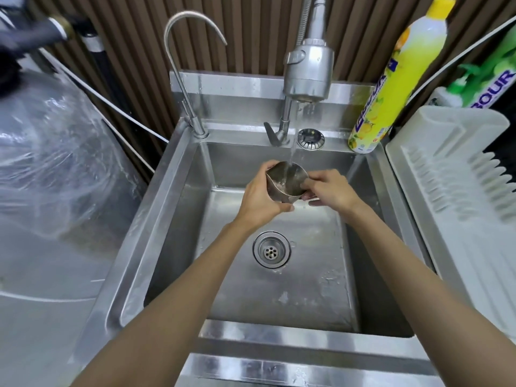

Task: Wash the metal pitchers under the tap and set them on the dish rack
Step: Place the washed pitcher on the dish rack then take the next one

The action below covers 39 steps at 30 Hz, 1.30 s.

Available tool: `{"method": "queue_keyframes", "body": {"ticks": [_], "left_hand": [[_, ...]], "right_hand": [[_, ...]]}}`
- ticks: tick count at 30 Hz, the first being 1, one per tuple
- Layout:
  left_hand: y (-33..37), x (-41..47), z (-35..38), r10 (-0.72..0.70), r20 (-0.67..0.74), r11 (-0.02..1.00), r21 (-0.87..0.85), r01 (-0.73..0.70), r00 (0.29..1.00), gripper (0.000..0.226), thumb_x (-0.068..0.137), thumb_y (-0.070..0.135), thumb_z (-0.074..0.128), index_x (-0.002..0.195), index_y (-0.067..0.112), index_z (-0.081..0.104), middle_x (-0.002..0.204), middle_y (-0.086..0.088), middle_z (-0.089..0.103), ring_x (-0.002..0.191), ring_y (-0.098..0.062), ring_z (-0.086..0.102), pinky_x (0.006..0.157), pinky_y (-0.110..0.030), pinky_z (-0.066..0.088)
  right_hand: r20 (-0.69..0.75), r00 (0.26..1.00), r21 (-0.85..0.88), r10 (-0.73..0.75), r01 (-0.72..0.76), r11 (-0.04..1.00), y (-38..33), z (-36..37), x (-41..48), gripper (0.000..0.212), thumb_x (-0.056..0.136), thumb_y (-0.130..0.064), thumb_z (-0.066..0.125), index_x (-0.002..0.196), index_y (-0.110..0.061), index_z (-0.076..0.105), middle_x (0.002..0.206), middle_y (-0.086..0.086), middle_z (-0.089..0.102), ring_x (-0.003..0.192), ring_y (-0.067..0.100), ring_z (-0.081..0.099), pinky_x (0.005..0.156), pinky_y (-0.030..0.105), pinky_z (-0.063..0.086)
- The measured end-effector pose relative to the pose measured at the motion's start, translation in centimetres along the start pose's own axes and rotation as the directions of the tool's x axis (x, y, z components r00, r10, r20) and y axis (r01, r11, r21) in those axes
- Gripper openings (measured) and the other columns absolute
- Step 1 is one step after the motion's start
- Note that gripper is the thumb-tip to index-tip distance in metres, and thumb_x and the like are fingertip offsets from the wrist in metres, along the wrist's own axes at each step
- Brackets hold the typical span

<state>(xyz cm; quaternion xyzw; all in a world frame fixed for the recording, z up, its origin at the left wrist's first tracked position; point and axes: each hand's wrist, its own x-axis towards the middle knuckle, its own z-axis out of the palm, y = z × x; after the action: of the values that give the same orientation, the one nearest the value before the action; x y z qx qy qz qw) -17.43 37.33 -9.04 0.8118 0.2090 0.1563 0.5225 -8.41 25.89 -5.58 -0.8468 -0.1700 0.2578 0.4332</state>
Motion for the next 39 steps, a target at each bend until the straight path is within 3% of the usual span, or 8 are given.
{"method": "queue_keyframes", "body": {"ticks": [5, 10, 16, 23, 28, 33, 36, 39], "left_hand": [[1.1, 0.7, 0.3, -0.141, -0.073, 0.989, -0.043, 0.138, 0.987, 0.086, 0.072, 0.007, 0.075, 0.143, 0.017, 0.027, 0.139, -0.001, 0.049, 0.125, -0.016, 0.046, 0.101, -0.021, 0.033], [0.0, -0.2, -0.5, -0.436, 0.06, 0.735, -0.553, 0.393, 0.898, 0.033, 0.097, 0.015, 0.045, 0.129, 0.008, 0.048, 0.118, -0.009, 0.057, 0.105, -0.024, 0.057, 0.088, -0.036, 0.049], [-0.2, -0.8, -0.9, -0.455, 0.226, 0.547, -0.692, 0.471, 0.861, 0.055, 0.096, 0.039, 0.04, 0.141, 0.006, 0.033, 0.138, -0.012, 0.048, 0.123, -0.034, 0.05, 0.101, -0.04, 0.042], [2.1, -0.2, -0.8, -0.484, 0.237, 0.388, -0.805, 0.449, 0.843, 0.052, 0.1, 0.04, 0.027, 0.137, 0.005, 0.039, 0.142, -0.015, 0.044, 0.128, -0.03, 0.044, 0.104, -0.039, 0.037], [2.9, -0.7, -1.5, -0.434, 0.269, 0.411, -0.79, 0.454, 0.86, 0.058, 0.099, 0.043, 0.026, 0.147, 0.011, 0.019, 0.152, -0.021, 0.023, 0.135, -0.034, 0.036, 0.108, -0.038, 0.033], [3.6, -0.3, -1.4, -0.441, 0.284, 0.44, -0.758, 0.48, 0.852, 0.058, 0.099, 0.046, 0.021, 0.139, 0.006, 0.035, 0.147, -0.014, 0.038, 0.135, -0.027, 0.037, 0.108, -0.033, 0.032], [3.5, -0.3, -1.5, -0.434, 0.304, 0.423, -0.763, 0.49, 0.848, 0.06, 0.098, 0.048, 0.022, 0.143, 0.01, 0.029, 0.147, -0.017, 0.036, 0.135, -0.03, 0.037, 0.106, -0.035, 0.034], [3.6, -0.2, -0.8, -0.432, 0.295, 0.474, -0.73, 0.493, 0.852, 0.058, 0.096, 0.053, 0.022, 0.133, 0.013, 0.043, 0.117, -0.01, 0.056, 0.105, -0.021, 0.055, 0.093, -0.032, 0.042]], "right_hand": [[-0.201, 0.977, 0.163, 0.072, -0.039, 0.986, -0.3, 0.0, 0.4, 0.02, 0.084, -0.02, 0.057, 0.095, -0.018, 0.073, 0.065, 0.002, 0.066, 0.073, 0.018, 0.066, 0.08, 0.038, 0.057], [-0.205, 0.972, -0.027, -0.114, 0.111, 0.993, -1.0, 0.2, -1.2, 0.035, 0.083, -0.029, 0.064, 0.117, -0.027, 0.066, 0.105, 0.004, 0.073, 0.105, 0.025, 0.064, 0.097, 0.045, 0.048], [-0.13, 0.991, 0.172, -0.022, 0.044, 0.984, -0.5, -1.4, -2.0, 0.034, 0.08, -0.013, 0.069, 0.114, -0.014, 0.069, 0.091, 0.005, 0.069, 0.065, 0.01, 0.061, 0.084, 0.03, 0.055], [-0.152, 0.972, -0.054, -0.179, 0.172, 0.984, -3.0, -0.6, -2.6, 0.037, 0.077, -0.025, 0.071, 0.114, -0.029, 0.068, 0.109, -0.003, 0.072, 0.104, 0.021, 0.065, 0.1, 0.042, 0.046], [-0.252, 0.966, 0.153, -0.058, 0.099, 0.983, -2.7, -1.7, -1.8, 0.038, 0.07, -0.028, 0.073, 0.108, -0.025, 0.071, 0.094, 0.005, 0.075, 0.088, 0.022, 0.068, 0.094, 0.046, 0.05], [-0.164, 0.977, 0.079, -0.133, 0.147, 0.986, -3.4, -1.6, -2.5, 0.034, 0.075, -0.023, 0.071, 0.108, -0.029, 0.07, 0.097, 0.002, 0.073, 0.084, 0.02, 0.068, 0.095, 0.044, 0.05], [-0.306, 0.952, 0.157, -0.024, 0.076, 0.985, -4.0, -2.2, -2.4, 0.033, 0.074, -0.024, 0.067, 0.106, -0.025, 0.072, 0.097, 0.006, 0.073, 0.086, 0.022, 0.068, 0.096, 0.044, 0.049], [-0.329, 0.937, -0.013, -0.115, 0.118, 0.993, -4.9, -1.5, -4.0, 0.031, 0.08, -0.023, 0.065, 0.111, -0.027, 0.07, 0.113, 0.005, 0.07, 0.104, 0.022, 0.064, 0.097, 0.037, 0.047]]}}
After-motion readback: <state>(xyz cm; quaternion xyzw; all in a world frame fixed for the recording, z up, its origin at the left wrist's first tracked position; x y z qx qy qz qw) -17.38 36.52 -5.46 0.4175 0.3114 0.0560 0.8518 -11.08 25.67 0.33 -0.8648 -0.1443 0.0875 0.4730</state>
